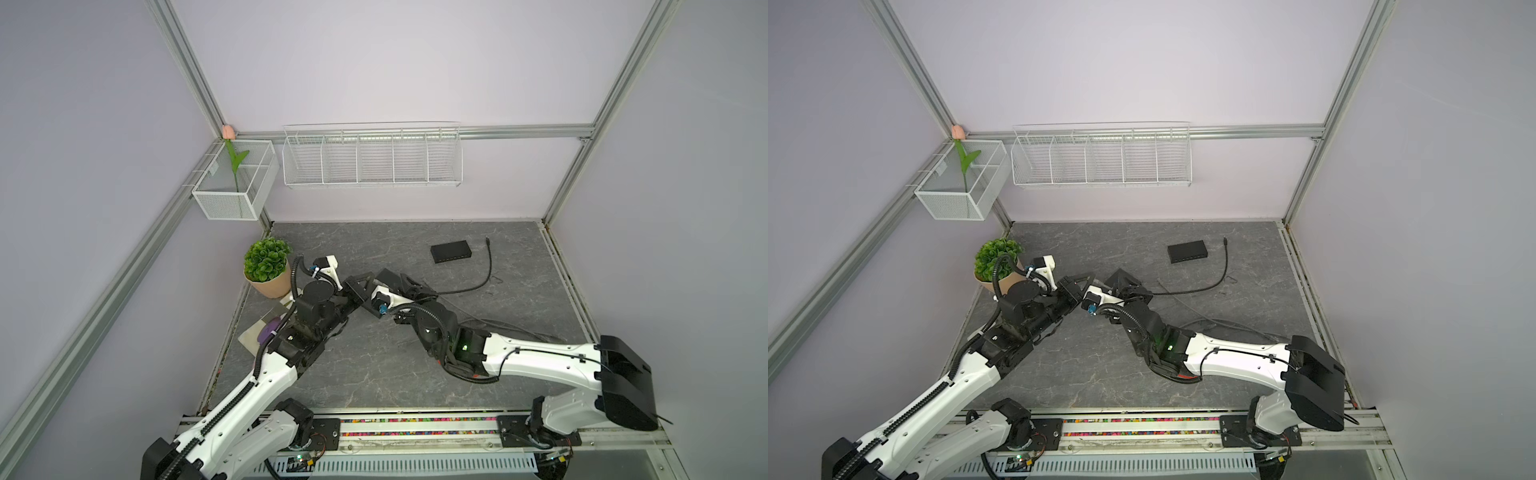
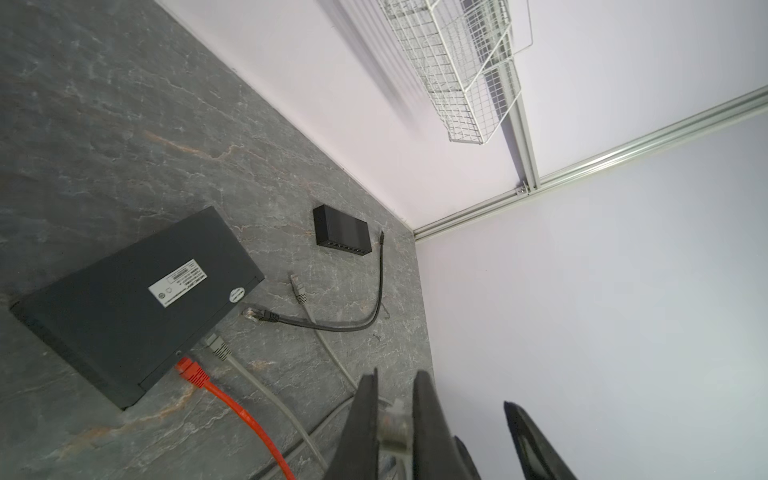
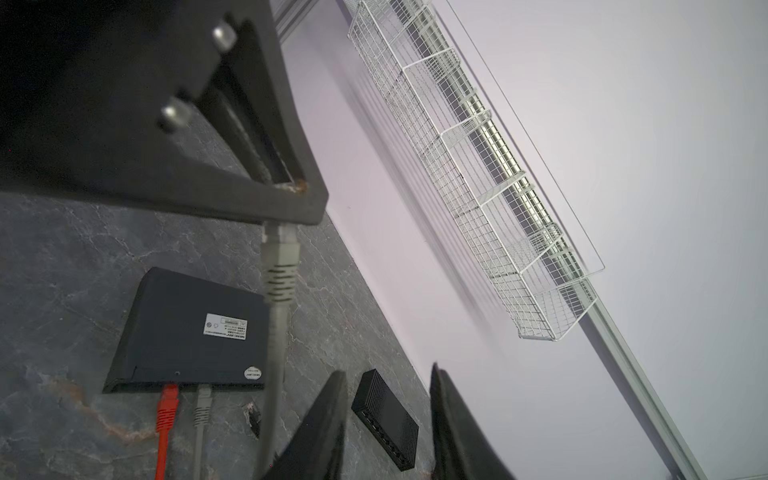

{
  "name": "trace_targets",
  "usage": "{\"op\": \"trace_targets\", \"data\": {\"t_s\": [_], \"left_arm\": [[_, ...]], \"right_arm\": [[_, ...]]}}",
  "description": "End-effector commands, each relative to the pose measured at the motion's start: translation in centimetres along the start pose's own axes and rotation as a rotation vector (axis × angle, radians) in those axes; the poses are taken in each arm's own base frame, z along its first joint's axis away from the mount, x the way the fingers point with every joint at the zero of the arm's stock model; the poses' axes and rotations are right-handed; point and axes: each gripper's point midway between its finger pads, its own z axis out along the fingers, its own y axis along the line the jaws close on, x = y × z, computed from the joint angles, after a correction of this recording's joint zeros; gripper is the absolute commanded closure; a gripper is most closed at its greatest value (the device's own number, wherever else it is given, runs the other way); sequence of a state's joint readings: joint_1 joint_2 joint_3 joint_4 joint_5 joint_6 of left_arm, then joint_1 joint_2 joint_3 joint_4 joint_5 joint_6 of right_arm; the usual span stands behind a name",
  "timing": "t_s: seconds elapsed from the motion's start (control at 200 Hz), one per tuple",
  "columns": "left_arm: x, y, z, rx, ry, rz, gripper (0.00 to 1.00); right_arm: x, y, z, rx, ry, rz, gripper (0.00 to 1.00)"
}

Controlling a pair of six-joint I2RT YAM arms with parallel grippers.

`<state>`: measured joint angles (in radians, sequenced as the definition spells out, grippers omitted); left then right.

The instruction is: Insert the plug into the switch port

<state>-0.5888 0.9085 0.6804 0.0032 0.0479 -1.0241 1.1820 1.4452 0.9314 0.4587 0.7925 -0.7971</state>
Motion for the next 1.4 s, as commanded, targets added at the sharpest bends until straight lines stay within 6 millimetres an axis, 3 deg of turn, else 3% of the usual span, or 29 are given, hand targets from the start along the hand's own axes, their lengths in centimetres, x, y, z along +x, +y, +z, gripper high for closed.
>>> {"op": "trace_targets", "data": {"t_s": [0.0, 0.135, 0.555, 0.755, 1.165, 1.395], "left_arm": [[0.2, 1.7, -0.3, -0.116, -0.029, -0.071, 1.0], [0.3, 3.2, -0.9, -0.219, -0.076, -0.153, 1.0], [0.5, 3.9, -1.6, -0.286, -0.08, -0.255, 1.0], [0.7, 4.8, -2.1, -0.309, -0.113, -0.303, 1.0], [1.6, 5.2, -2.6, -0.329, -0.106, -0.336, 1.0], [1.9, 5.2, -2.7, -0.33, -0.099, -0.345, 1.0]], "right_arm": [[-1.1, -0.4, -0.6, -0.005, -0.08, 0.039, 0.6], [-1.8, 1.5, -0.5, -0.058, -0.106, 0.005, 0.59], [-2.2, 6.4, -0.9, -0.186, -0.152, -0.021, 0.55], [-2.0, 8.6, -0.1, -0.191, -0.144, -0.042, 0.57], [-3.4, 9.3, 1.2, -0.179, -0.169, -0.043, 0.79], [-3.5, 8.9, 1.6, -0.179, -0.164, -0.037, 0.79]]}}
